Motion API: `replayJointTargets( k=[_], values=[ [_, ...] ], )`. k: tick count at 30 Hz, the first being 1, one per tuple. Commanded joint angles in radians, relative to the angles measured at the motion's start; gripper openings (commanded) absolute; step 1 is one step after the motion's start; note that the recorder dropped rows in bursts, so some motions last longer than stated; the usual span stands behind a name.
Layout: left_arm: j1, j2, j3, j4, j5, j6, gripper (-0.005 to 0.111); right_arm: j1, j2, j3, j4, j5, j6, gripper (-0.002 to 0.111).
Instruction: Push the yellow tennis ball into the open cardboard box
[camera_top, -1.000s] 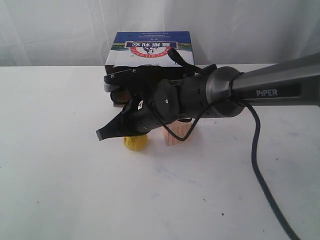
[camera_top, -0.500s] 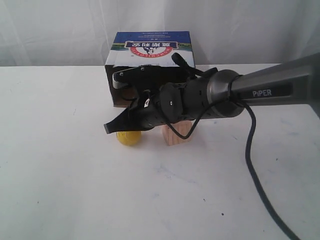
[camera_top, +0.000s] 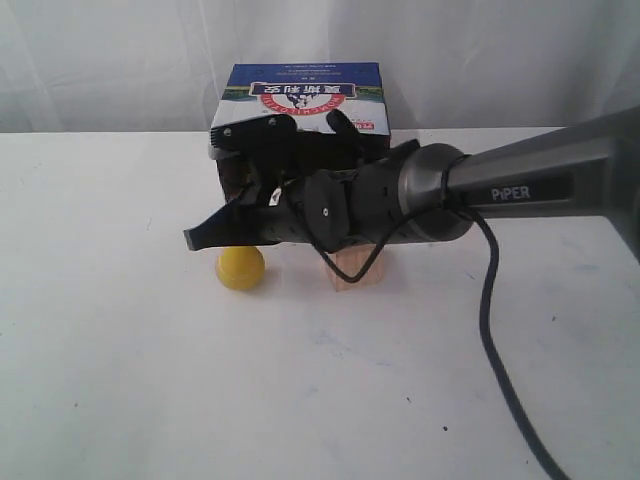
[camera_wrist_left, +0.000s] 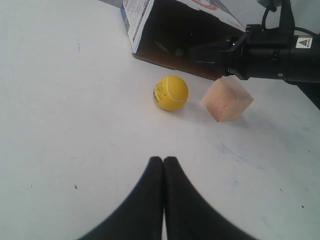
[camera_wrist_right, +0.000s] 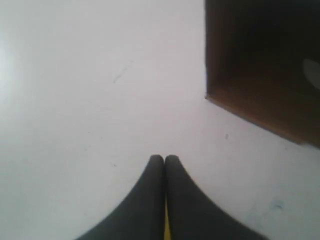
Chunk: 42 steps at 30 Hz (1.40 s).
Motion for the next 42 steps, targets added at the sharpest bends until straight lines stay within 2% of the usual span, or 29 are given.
replayJointTargets(
  k=[1, 9, 24, 28, 31, 33, 35, 38, 41, 42],
  values=[
    [-0.007, -0.005, 0.003, -0.016, 0.005, -0.002, 0.0, 0.039, 0.03, -0.053, -0.003, -0.022, -0.022, 0.0],
    [-0.007, -0.005, 0.003, -0.016, 0.005, -0.002, 0.0, 0.051, 0.099, -0.11, -0.003, 0.123, -0.022, 0.0],
    [-0.007, -0.005, 0.003, -0.016, 0.005, -0.002, 0.0, 0.051, 0.079, -0.141, -0.003, 0.118, -0.024, 0.0],
    [-0.007, -0.005, 0.003, -0.046, -0.053, -0.002, 0.0, 0.046, -0.015, -0.164, -0.018, 0.147, -0.089, 0.0],
    [-0.007, -0.005, 0.003, -0.097, -0.17, -0.002, 0.0, 0.019, -0.112, -0.164, -0.14, 0.296, -0.24, 0.0],
    [-0.007, -0.005, -0.016, -0.076, -0.197, 0.006, 0.0, -0.018, -0.168, -0.164, -0.288, 0.481, -0.244, 0.0],
    [-0.007, -0.005, -0.061, -0.023, -0.133, 0.034, 0.0, -0.062, -0.21, -0.164, -0.467, 0.66, -0.116, 0.0],
    [-0.007, 0.045, -0.131, -0.007, 0.027, 0.115, 0.0, -0.14, -0.258, -0.164, -0.839, 0.909, 0.198, 0.0],
    [-0.007, 0.171, -0.183, -0.056, 0.057, 0.244, 0.0, -0.225, -0.302, -0.164, -1.132, 1.132, 0.437, 0.0],
    [-0.007, 0.216, -0.199, -0.067, 0.068, 0.296, 0.0, -0.256, -0.315, -0.164, -1.177, 1.2, 0.468, 0.0]
  ],
)
